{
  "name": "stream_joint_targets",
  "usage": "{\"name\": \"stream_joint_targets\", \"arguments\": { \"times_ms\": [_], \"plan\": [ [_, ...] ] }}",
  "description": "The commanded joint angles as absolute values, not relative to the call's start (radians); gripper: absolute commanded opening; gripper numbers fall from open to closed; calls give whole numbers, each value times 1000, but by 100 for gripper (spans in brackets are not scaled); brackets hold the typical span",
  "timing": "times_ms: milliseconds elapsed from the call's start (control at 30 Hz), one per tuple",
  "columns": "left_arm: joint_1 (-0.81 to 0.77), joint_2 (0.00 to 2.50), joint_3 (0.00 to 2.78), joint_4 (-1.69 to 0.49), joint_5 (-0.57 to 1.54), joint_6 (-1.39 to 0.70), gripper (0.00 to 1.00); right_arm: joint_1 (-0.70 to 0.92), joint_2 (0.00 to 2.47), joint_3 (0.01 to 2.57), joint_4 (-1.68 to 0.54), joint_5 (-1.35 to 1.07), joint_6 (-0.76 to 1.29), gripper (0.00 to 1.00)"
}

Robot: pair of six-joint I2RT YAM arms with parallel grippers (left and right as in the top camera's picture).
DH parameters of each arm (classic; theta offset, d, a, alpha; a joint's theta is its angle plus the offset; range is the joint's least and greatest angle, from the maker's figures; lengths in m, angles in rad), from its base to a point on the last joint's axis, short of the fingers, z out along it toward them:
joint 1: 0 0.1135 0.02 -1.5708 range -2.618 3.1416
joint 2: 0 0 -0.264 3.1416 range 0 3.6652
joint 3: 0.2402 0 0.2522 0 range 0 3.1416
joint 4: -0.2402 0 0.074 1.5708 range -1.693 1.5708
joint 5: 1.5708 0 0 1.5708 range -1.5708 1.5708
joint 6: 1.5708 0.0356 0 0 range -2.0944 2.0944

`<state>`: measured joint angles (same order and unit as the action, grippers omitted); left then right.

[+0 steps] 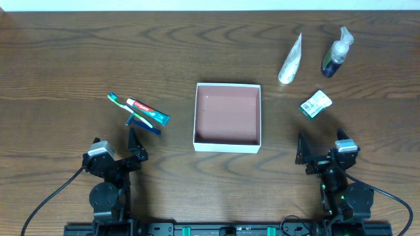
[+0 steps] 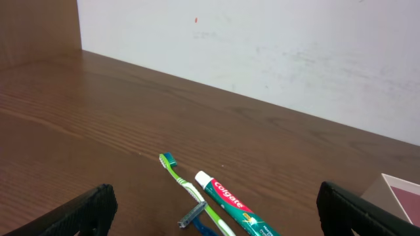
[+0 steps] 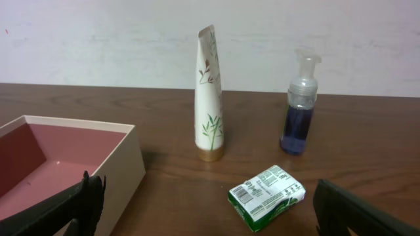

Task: Pack container
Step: 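Raise the right gripper and move it toward the white lotion tube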

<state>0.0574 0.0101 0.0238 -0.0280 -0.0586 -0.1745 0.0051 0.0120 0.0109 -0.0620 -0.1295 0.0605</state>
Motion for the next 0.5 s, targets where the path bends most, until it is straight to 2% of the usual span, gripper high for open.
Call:
{"name": "stream_joint_targets", "arguments": {
  "times_ms": [0, 467],
  "plan": [
    [62, 6, 4, -67, -67, -154, 98, 20, 7, 6, -63, -116, 74, 99],
    [62, 6, 4, -67, -67, -154, 98, 20, 7, 6, -46, -109, 96, 99]
  ]
}}
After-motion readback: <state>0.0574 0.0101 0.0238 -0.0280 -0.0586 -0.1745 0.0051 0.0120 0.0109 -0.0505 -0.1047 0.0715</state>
